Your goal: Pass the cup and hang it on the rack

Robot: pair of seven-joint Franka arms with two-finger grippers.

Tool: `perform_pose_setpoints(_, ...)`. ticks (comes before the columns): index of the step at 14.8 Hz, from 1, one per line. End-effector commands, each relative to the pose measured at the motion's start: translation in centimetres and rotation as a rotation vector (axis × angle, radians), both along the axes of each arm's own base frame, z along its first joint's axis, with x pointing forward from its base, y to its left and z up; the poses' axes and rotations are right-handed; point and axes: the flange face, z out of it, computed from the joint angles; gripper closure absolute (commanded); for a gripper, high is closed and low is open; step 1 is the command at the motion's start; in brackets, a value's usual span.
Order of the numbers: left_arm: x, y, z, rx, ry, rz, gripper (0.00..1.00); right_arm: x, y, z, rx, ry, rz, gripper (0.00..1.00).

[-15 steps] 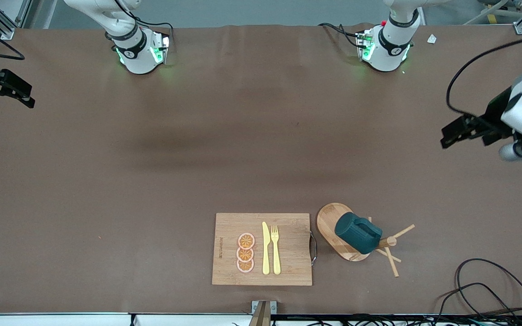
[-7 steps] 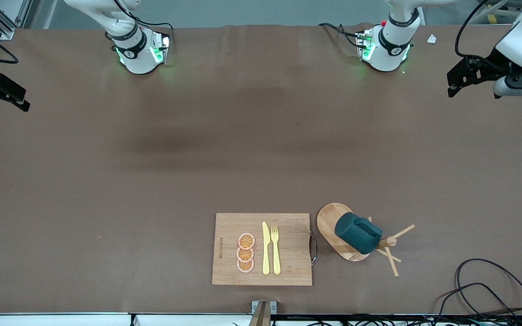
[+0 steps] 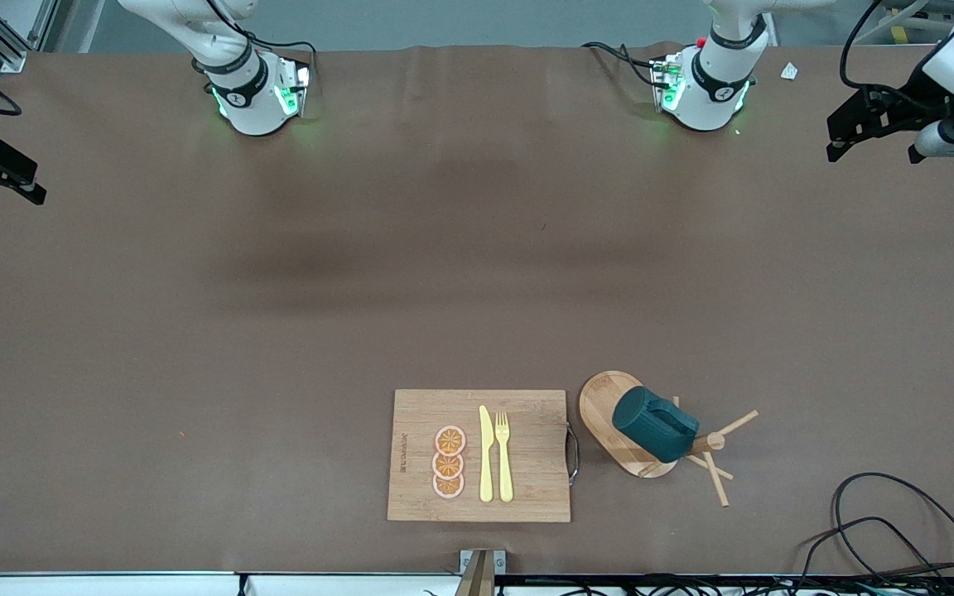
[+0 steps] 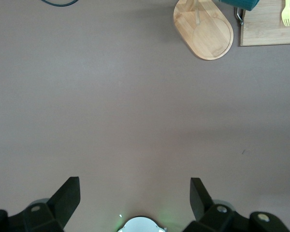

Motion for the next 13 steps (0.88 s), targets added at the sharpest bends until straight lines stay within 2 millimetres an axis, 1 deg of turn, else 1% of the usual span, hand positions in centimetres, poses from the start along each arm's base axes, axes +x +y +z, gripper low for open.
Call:
perform_pose_setpoints(1, 0.4, -0.2, 0.1, -0.013, -0.013, 0.005, 0.0, 0.0, 0.8, 0.0, 0.01, 0.005, -0.085, 0.0)
perform_pose_setpoints(3, 0.7, 0.1, -0.1, -0.015, -0.008, 0.017, 0.0, -0.1, 1.7, -0.1, 0.006, 0.024, -0.155, 0.0)
perform_pose_setpoints(5, 0.8, 0.2, -0.1, -0.014, -0.009, 0.045, 0.0, 0.0, 1.3, -0.1, 0.004, 0.018, -0.159, 0.0)
perform_pose_setpoints(7, 0.8, -0.3, -0.2, -0.009, -0.008, 0.034, 0.0, 0.0, 1.3, 0.0, -0.002, 0.017, -0.155, 0.0)
perform_pose_setpoints(8, 1.0, -0.2, -0.5, -0.004, -0.004, 0.034, 0.0, 0.1, 0.9, 0.0, -0.025, 0.01, -0.145, 0.0)
perform_pose_setpoints(10, 1.3, -0.2, -0.1, -0.005, -0.013, 0.034, 0.0, 0.3, 0.3, 0.3, -0.059, -0.014, -0.056, 0.0)
perform_pose_setpoints(12, 1.7, -0.2, 0.3, -0.006, -0.022, 0.029, 0.0, 0.3, -0.3, 0.2, -0.058, -0.009, -0.048, 0.0)
perform_pose_setpoints(13, 1.6, -0.3, 0.3, -0.006, -0.023, 0.034, 0.0, 0.3, -1.0, 0.2, -0.049, -0.009, -0.053, 0.0)
